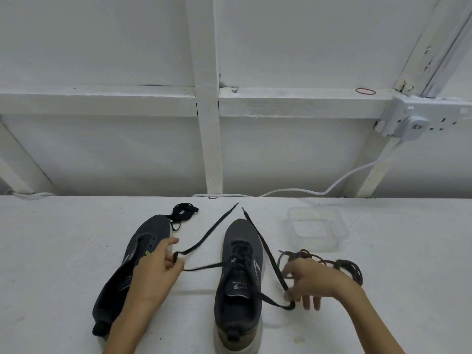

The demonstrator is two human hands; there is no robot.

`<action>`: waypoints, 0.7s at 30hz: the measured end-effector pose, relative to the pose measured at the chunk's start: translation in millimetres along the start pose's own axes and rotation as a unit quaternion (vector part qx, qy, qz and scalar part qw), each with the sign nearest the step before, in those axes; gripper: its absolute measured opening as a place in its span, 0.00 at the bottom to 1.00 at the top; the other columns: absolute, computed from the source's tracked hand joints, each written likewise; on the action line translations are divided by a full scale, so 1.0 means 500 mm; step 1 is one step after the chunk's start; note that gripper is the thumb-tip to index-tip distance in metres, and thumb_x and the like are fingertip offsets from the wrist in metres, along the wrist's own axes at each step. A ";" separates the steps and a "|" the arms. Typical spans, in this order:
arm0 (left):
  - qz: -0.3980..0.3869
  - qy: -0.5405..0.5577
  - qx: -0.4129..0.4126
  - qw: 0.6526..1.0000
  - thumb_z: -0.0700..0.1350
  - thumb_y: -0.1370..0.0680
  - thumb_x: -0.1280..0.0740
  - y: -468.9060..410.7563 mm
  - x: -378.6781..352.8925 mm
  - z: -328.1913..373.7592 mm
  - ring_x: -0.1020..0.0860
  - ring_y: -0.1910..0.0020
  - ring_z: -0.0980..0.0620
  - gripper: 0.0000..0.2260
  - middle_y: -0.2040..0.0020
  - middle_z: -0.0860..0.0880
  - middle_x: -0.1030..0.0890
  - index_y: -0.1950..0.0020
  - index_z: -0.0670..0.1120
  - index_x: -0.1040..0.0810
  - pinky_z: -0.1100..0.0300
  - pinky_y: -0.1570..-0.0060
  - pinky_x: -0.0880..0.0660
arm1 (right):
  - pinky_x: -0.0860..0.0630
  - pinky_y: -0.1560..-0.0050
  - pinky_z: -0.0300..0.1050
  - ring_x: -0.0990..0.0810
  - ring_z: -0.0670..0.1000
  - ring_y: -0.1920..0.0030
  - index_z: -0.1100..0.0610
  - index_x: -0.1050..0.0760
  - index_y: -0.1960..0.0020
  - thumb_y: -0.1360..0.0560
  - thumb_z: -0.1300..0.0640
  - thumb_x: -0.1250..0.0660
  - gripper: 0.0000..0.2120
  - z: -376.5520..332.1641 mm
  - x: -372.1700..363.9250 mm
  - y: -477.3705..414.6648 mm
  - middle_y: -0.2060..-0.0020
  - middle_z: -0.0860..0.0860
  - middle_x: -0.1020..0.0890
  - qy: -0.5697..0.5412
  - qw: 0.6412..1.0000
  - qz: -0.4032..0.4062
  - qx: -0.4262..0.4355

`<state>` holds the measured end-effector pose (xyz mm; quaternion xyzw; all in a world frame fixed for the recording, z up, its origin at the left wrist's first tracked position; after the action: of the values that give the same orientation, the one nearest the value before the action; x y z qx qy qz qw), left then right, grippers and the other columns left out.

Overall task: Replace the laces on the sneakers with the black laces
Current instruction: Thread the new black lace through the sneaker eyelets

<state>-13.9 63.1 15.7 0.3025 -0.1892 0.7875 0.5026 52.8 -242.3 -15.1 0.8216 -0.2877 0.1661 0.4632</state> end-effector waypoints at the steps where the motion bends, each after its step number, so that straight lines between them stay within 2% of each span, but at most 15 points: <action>1: 0.006 -0.020 0.000 1.000 0.44 0.25 0.29 -0.002 0.002 -0.004 0.21 0.55 0.55 0.17 0.52 0.53 0.19 0.37 0.50 0.24 0.55 0.48 0.25 | 0.24 0.73 0.41 0.17 0.55 0.66 0.58 0.30 0.35 0.25 0.58 0.29 0.20 0.002 0.008 -0.004 0.61 0.55 0.20 0.018 1.000 0.009 -0.011; 4: 0.013 -0.091 -0.035 0.995 0.48 0.25 0.30 -0.022 -0.007 0.016 0.25 0.45 0.53 0.16 0.37 0.52 0.28 0.37 0.50 0.24 0.55 0.50 0.27 | 0.23 0.73 0.40 0.19 0.50 0.70 0.59 0.24 0.38 0.23 0.52 0.31 0.17 -0.030 0.069 -0.024 0.60 0.55 0.18 0.023 0.995 0.100 0.002; 6: 0.019 -0.155 -0.048 0.987 0.51 0.24 0.32 -0.051 -0.017 0.040 0.31 0.39 0.53 0.15 0.35 0.55 0.31 0.37 0.53 0.25 0.56 0.55 0.30 | 0.22 0.72 0.42 0.18 0.50 0.70 0.57 0.22 0.44 0.23 0.52 0.32 0.11 -0.065 0.115 -0.047 0.60 0.55 0.17 -0.003 0.985 0.169 0.026; 8: 0.001 -0.185 -0.052 0.981 0.52 0.23 0.34 -0.092 -0.040 0.063 0.34 0.36 0.53 0.15 0.34 0.56 0.31 0.37 0.55 0.25 0.56 0.55 0.31 | 0.18 0.66 0.47 0.16 0.53 0.66 0.55 0.21 0.48 0.24 0.53 0.33 0.08 -0.098 0.150 -0.086 0.59 0.55 0.16 -0.002 0.975 0.218 0.043; 11: -0.050 -0.181 -0.067 0.980 0.51 0.23 0.35 -0.159 -0.099 0.088 0.33 0.32 0.51 0.15 0.33 0.54 0.29 0.36 0.54 0.25 0.53 0.48 0.30 | 0.18 0.54 0.50 0.16 0.55 0.58 0.52 0.20 0.49 0.26 0.54 0.34 0.07 -0.135 0.180 -0.158 0.54 0.53 0.16 0.039 0.959 0.277 0.043; 13: -0.097 -0.186 -0.083 0.974 0.49 0.23 0.35 -0.202 -0.149 0.095 0.32 0.32 0.50 0.16 0.33 0.51 0.27 0.35 0.52 0.25 0.53 0.43 0.29 | 0.24 0.52 0.45 0.19 0.56 0.52 0.51 0.22 0.44 0.26 0.56 0.35 0.11 -0.148 0.183 -0.207 0.47 0.53 0.18 0.057 0.953 0.296 0.041; 16: -0.184 -0.172 -0.114 0.961 0.43 0.23 0.37 -0.248 -0.230 0.098 0.33 0.31 0.46 0.19 0.30 0.47 0.29 0.32 0.50 0.27 0.51 0.34 0.32 | 0.32 0.52 0.44 0.22 0.57 0.42 0.55 0.25 0.37 0.24 0.55 0.36 0.15 -0.149 0.177 -0.269 0.40 0.54 0.21 0.089 0.946 0.311 0.027; 18: -0.215 -0.155 -0.117 0.957 0.39 0.21 0.40 -0.265 -0.268 0.095 0.36 0.27 0.44 0.20 0.26 0.47 0.33 0.30 0.50 0.28 0.50 0.30 0.37 | 0.32 0.54 0.44 0.22 0.57 0.43 0.58 0.25 0.44 0.23 0.51 0.35 0.12 -0.145 0.177 -0.291 0.43 0.54 0.21 0.105 0.936 0.335 0.017; 21: -0.184 -0.217 -0.130 0.950 0.42 0.18 0.43 -0.282 -0.293 0.083 0.38 0.27 0.44 0.17 0.25 0.51 0.34 0.30 0.52 0.27 0.47 0.33 0.34 | 0.32 0.57 0.44 0.21 0.57 0.48 0.58 0.25 0.47 0.24 0.51 0.33 0.12 -0.142 0.177 -0.307 0.47 0.54 0.21 0.133 0.924 0.359 0.013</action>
<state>171.4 -1.2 -51.8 0.4274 -0.3354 0.5655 0.6205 217.7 -147.3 -32.9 0.6394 -0.4971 0.4331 0.3955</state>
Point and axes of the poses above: each hand's wrist, its own y-axis away from the middle knuckle, its own x-axis out of the back of the hand, z = x × y, the point moved 8 cm from there along -y, towards the middle knuckle
